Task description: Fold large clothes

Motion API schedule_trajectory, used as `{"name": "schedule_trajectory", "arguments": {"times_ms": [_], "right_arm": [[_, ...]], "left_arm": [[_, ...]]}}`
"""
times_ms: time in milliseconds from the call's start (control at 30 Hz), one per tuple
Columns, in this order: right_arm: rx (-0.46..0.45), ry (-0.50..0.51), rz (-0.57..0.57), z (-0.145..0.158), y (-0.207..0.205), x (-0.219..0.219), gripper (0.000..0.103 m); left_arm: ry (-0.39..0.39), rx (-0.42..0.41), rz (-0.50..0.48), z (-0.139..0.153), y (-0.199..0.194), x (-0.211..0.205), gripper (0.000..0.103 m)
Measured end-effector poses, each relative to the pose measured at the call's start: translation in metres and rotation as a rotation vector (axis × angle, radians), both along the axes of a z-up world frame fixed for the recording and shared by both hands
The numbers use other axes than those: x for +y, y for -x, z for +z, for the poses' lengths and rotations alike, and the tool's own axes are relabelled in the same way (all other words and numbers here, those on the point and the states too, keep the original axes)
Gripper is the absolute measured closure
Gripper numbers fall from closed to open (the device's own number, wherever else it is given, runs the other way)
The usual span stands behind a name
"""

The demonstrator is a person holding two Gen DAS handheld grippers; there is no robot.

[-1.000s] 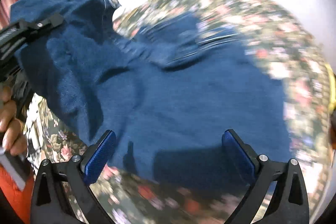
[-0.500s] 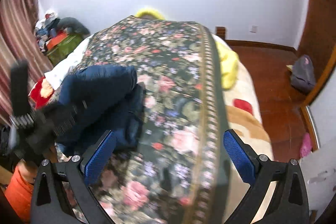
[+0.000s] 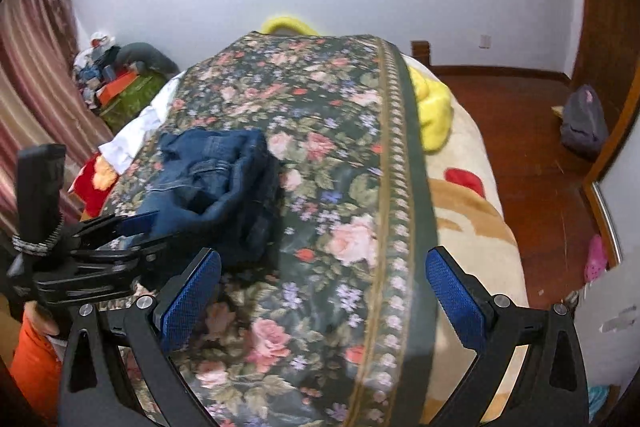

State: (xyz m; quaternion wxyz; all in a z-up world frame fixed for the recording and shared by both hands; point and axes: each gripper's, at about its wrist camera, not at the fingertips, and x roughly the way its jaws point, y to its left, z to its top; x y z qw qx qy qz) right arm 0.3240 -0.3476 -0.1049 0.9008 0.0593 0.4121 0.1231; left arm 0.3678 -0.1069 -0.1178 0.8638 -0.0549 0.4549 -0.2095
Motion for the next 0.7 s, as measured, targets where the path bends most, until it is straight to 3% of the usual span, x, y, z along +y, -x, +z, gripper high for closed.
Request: {"name": "schedule_trajectory", "arguments": {"times_ms": [133, 200, 267, 333, 500, 567, 700], "right_arm": [[-0.022, -0.02, 0.068, 0.013, -0.007, 0.032, 0.001], [-0.019, -0.031, 0.108, 0.015, -0.014, 0.053, 0.0], [-0.01, -0.04, 0.155, 0.012, -0.025, 0.078, 0.0], [0.014, -0.048, 0.183, 0.004, -0.037, 0.097, 0.0], [0.166, -0.013, 0.155, -0.048, -0.075, 0.122, 0.0], [0.234, 0.01, 0.131, -0.074, -0.082, 0.116, 0.0], [0.331, -0.055, 0.131, -0.114, -0.077, 0.09, 0.0]], "left_arm": [[0.001, -0.06, 0.085, 0.025, 0.012, 0.042, 0.031], [-0.049, -0.098, 0.142, 0.028, 0.015, 0.062, 0.023], [-0.125, -0.113, 0.207, 0.023, 0.014, 0.084, 0.022], [-0.153, -0.089, 0.244, 0.01, 0.011, 0.1, 0.022], [-0.204, 0.052, 0.257, -0.047, -0.001, 0.118, 0.021], [-0.181, 0.062, 0.246, -0.062, 0.003, 0.119, 0.019], [-0.124, 0.076, 0.239, -0.081, 0.01, 0.117, 0.01]]}}
